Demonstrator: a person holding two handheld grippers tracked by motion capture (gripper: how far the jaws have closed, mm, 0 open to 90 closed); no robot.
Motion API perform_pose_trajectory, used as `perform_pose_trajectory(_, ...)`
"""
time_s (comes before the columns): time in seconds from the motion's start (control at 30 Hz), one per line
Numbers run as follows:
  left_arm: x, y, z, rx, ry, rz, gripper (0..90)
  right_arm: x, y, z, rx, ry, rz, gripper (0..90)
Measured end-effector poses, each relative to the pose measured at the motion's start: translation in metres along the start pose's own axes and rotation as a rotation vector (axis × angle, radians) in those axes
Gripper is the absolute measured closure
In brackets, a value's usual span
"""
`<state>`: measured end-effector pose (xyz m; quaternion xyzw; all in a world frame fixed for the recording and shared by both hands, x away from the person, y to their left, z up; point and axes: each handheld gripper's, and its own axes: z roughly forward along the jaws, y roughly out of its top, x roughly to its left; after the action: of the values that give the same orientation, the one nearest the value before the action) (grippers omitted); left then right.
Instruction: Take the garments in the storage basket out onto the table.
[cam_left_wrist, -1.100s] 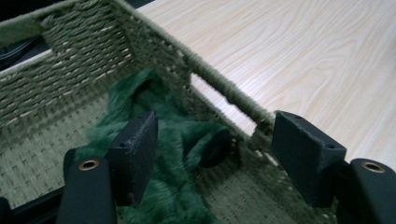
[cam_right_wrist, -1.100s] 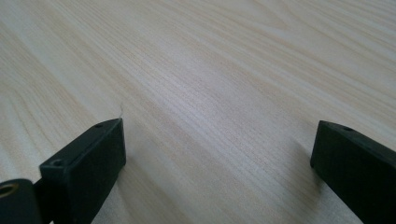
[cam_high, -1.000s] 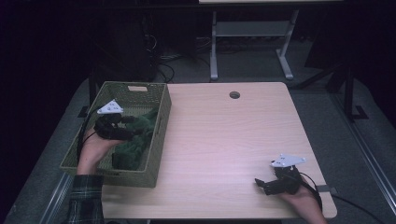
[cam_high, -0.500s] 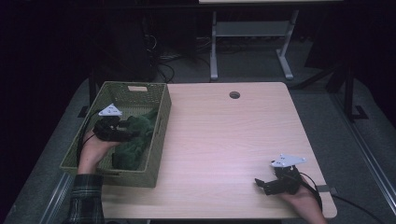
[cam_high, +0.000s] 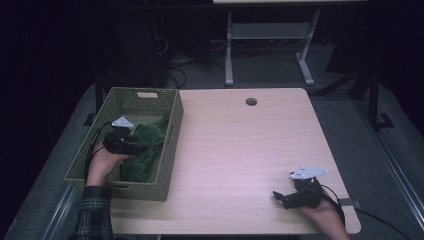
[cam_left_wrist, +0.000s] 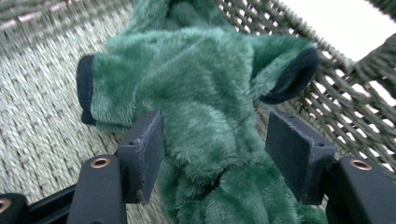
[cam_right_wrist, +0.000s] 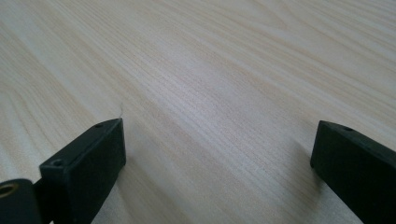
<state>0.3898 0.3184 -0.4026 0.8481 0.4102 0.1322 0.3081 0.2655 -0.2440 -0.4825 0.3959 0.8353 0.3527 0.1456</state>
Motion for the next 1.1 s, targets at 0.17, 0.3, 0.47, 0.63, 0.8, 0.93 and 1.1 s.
perform_pose_trajectory(0.17, 0.0, -0.001, 0.004, 0.027, -0.01, -0.014, 36.5, 0.0, 0.0, 0.0, -0.001, 0.0, 0.0, 3.0)
perform_pose_trajectory(0.3, 0.001, -0.003, 0.007, 0.056, -0.022, -0.03, 41.4, 0.0, 0.0, 0.0, -0.001, 0.0, 0.0, 3.0)
perform_pose_trajectory(0.47, 0.001, -0.003, 0.007, 0.078, -0.04, -0.039, 52.1, 0.0, 0.0, 0.0, 0.0, 0.0, -0.001, 3.0)
perform_pose_trajectory(0.63, 0.002, -0.003, 0.006, 0.102, -0.066, -0.067, 69.0, 0.0, 0.0, 0.0, 0.0, 0.0, -0.001, 3.0)
perform_pose_trajectory(0.8, 0.004, -0.002, 0.003, 0.105, -0.073, -0.097, 77.9, 0.0, 0.0, 0.0, 0.0, 0.0, -0.001, 3.0)
perform_pose_trajectory(0.93, 0.004, 0.0, -0.002, 0.093, -0.071, -0.109, 79.3, 0.0, 0.0, 0.0, 0.0, 0.0, -0.001, 3.0)
perform_pose_trajectory(1.1, 0.003, 0.004, -0.012, 0.042, -0.079, -0.118, 80.6, 0.0, 0.0, 0.0, 0.0, 0.0, -0.002, 3.0)
